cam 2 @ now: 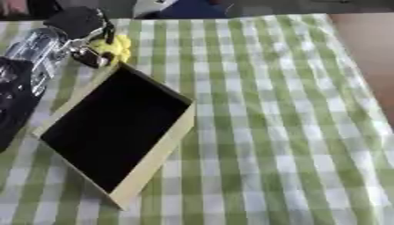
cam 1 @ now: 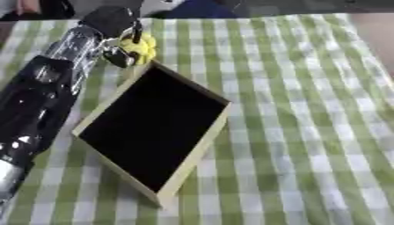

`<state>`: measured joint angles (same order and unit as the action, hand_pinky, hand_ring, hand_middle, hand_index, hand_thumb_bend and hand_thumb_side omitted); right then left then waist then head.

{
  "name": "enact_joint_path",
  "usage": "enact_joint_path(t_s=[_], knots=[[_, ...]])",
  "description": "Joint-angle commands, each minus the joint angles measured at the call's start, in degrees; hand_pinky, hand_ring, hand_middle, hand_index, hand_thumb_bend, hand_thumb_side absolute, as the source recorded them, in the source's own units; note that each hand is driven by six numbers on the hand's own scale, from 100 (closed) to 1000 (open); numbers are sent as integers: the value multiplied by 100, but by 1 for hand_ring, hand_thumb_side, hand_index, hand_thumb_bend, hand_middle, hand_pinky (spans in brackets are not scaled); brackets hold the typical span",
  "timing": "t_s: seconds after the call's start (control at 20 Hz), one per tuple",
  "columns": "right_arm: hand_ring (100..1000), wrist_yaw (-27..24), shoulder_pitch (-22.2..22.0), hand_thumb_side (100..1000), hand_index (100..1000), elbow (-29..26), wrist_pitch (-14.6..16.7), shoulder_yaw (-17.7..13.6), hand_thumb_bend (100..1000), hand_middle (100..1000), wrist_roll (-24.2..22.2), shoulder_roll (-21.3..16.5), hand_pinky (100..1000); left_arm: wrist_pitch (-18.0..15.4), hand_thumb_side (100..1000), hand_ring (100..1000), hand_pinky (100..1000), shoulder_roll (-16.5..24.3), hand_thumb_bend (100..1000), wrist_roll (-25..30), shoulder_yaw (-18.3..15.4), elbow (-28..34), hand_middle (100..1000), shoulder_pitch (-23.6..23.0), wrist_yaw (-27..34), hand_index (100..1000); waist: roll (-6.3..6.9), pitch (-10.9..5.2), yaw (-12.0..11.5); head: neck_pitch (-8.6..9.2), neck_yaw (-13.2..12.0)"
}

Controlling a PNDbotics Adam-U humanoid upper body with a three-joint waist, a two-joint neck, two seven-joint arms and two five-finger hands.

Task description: Pick up objects on the table and place them in the box.

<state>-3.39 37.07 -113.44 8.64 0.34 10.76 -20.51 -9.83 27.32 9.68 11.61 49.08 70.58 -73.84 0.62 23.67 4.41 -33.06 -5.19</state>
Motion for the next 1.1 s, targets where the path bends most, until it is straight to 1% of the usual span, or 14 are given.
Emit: enact_joint_path(t_s=[0.05, 0.15, 0.3, 0.4, 0.55, 0.7, 0.75, 0.9, 0.95, 1.1], knots=[[751, -11, 12, 1000, 835, -115, 7, -41, 100, 667, -7, -133, 740, -96, 100, 405, 100, 233, 302, 99, 62, 373, 434, 115, 260, 485, 14, -252, -44, -136, 57], [752, -1, -18, 1000, 835, -115, 8, -36, 100, 668, -6, -137, 741, -140, 100, 405, 100, 327, 300, 199, 138, 641, 434, 122, 449, 484, 34, -337, -105, -223, 91], [753, 11, -43, 1000, 835, -115, 17, -20, 100, 669, -13, -137, 742, -161, 100, 406, 100, 464, 289, 371, 239, 1038, 436, 119, 740, 485, 61, -450, -178, -298, 134], [755, 19, -57, 1000, 835, -115, 22, -11, 100, 671, -17, -135, 743, -140, 100, 404, 100, 530, 262, 475, 275, 1286, 435, 118, 998, 482, 80, -528, -223, -336, 154], [756, 28, -77, 1000, 835, -115, 37, 2, 100, 673, -21, -119, 745, -80, 100, 401, 100, 613, 235, 633, 345, 1647, 434, 95, 1499, 480, 110, -645, -288, -407, 173], [757, 39, -97, 1000, 835, -115, 49, 16, 100, 674, -28, -117, 745, -10, 100, 399, 100, 743, 223, 797, 492, 2116, 432, 8, 2106, 478, 128, -752, -346, -498, 218], [758, 41, -104, 1000, 835, -115, 52, 18, 100, 675, -29, -117, 746, 25, 100, 396, 100, 784, 191, 837, 541, 2307, 431, -44, 2323, 476, 134, -781, -358, -520, 232], [758, 53, -131, 1000, 835, -115, 56, 19, 100, 676, -29, -120, 746, 164, 100, 398, 100, 1006, 185, 970, 787, 3041, 432, -288, 3018, 477, 154, -842, -384, -570, 252], [758, 56, -139, 1000, 835, -115, 57, 18, 100, 676, -27, -121, 746, 235, 100, 397, 100, 1090, 162, 1021, 888, 3331, 433, -395, 3244, 476, 158, -856, -390, -588, 253], [759, 64, -165, 1000, 835, -115, 53, 14, 100, 676, -19, -124, 746, 607, 100, 400, 100, 1363, 119, 1122, 1207, 4434, 438, -794, 4027, 477, 160, -883, -402, -648, 259]])
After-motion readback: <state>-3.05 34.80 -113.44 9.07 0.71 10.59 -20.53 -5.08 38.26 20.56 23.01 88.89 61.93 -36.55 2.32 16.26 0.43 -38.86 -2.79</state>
